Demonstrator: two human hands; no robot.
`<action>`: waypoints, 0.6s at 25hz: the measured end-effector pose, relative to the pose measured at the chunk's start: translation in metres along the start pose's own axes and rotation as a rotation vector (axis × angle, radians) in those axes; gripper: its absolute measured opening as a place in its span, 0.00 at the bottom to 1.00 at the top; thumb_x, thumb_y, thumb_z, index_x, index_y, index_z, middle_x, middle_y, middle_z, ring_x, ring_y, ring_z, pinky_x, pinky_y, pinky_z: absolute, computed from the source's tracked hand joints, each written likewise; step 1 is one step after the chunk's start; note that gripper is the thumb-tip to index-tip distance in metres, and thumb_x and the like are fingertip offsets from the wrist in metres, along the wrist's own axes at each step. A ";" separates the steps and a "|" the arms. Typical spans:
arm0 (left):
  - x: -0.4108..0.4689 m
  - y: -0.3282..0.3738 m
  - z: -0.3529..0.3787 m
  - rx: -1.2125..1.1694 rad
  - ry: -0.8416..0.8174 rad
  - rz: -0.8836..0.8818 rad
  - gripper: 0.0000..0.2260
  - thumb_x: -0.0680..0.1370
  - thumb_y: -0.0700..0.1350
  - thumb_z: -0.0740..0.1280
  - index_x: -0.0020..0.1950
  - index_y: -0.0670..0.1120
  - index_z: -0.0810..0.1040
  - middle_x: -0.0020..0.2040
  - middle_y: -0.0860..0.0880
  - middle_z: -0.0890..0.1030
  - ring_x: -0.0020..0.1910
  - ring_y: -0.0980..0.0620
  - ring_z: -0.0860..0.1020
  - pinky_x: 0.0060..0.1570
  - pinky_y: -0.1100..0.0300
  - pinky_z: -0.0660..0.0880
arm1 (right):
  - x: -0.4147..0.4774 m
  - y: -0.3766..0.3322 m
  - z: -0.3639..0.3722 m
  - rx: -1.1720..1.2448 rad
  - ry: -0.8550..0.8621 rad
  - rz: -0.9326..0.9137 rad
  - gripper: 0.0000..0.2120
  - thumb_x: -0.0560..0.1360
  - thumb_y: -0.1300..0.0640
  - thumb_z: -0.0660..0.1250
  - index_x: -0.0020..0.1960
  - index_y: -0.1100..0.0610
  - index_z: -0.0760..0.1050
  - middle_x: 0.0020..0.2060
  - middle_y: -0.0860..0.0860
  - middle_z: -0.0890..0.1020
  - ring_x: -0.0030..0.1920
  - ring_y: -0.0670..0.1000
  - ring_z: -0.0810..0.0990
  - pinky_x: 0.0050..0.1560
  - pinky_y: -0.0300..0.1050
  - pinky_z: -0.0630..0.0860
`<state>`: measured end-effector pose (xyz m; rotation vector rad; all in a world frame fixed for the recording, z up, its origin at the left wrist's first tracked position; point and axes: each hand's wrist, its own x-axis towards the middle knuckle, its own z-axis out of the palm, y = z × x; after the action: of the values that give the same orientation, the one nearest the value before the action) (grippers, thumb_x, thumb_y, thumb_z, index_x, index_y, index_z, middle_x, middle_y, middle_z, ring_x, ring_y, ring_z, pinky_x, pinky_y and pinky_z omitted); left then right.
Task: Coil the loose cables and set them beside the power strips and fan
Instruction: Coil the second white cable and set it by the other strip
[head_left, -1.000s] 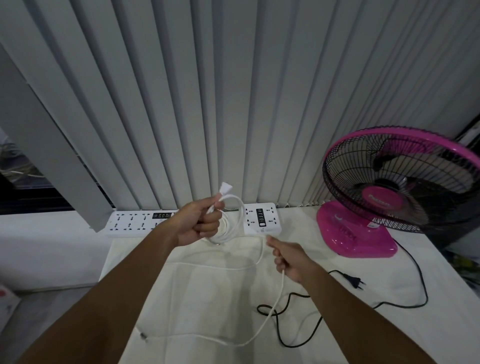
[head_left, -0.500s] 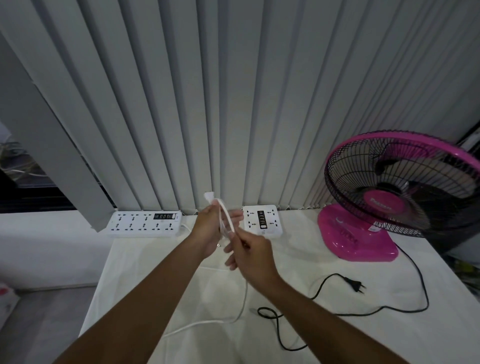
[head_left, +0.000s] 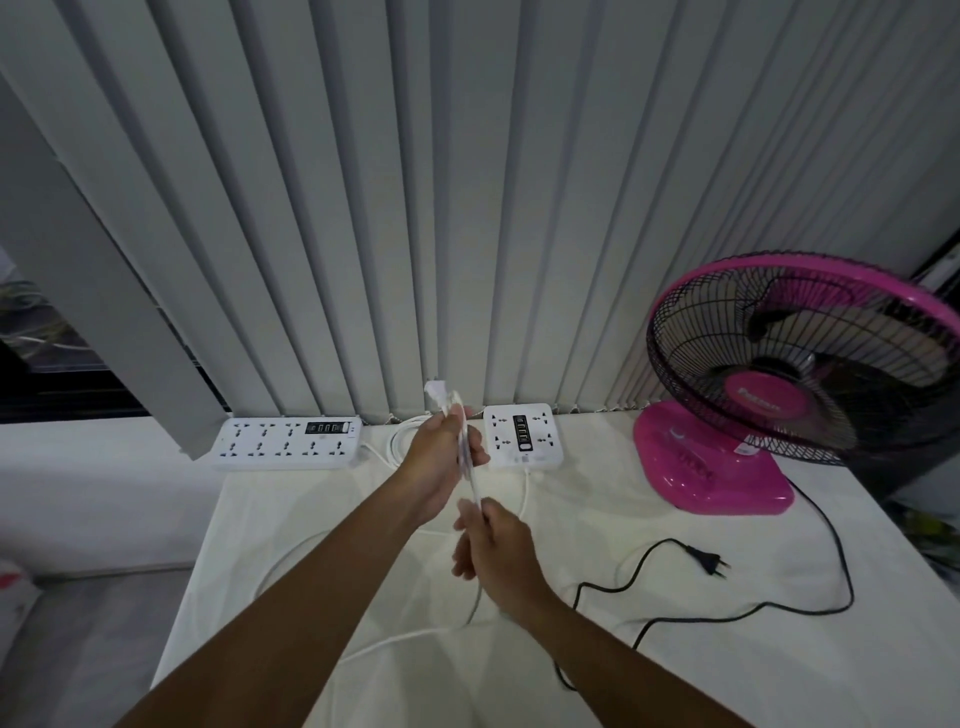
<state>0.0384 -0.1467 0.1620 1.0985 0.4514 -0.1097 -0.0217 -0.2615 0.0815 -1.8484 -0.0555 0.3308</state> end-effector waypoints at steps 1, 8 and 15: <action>0.001 0.005 -0.001 -0.112 -0.031 -0.009 0.12 0.85 0.49 0.54 0.53 0.43 0.72 0.27 0.49 0.69 0.23 0.52 0.68 0.34 0.56 0.71 | -0.005 0.015 0.000 -0.083 -0.046 0.010 0.16 0.83 0.45 0.58 0.41 0.50 0.75 0.32 0.54 0.86 0.29 0.50 0.81 0.37 0.53 0.80; 0.006 0.054 -0.021 -0.426 -0.330 -0.111 0.12 0.84 0.46 0.54 0.42 0.46 0.71 0.24 0.55 0.60 0.20 0.58 0.56 0.24 0.65 0.56 | -0.001 0.063 -0.023 -0.222 -0.393 0.113 0.14 0.84 0.51 0.57 0.46 0.43 0.79 0.56 0.56 0.85 0.50 0.51 0.81 0.57 0.49 0.75; -0.013 0.095 -0.031 0.140 -0.598 -0.171 0.09 0.82 0.47 0.59 0.46 0.44 0.74 0.26 0.53 0.55 0.22 0.56 0.51 0.21 0.63 0.51 | 0.037 0.036 -0.041 0.342 -0.054 0.301 0.10 0.84 0.58 0.64 0.51 0.62 0.82 0.37 0.55 0.84 0.36 0.55 0.86 0.38 0.47 0.84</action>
<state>0.0460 -0.0772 0.2351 1.1014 -0.0033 -0.6106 0.0192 -0.3031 0.0511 -1.5059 0.2316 0.5636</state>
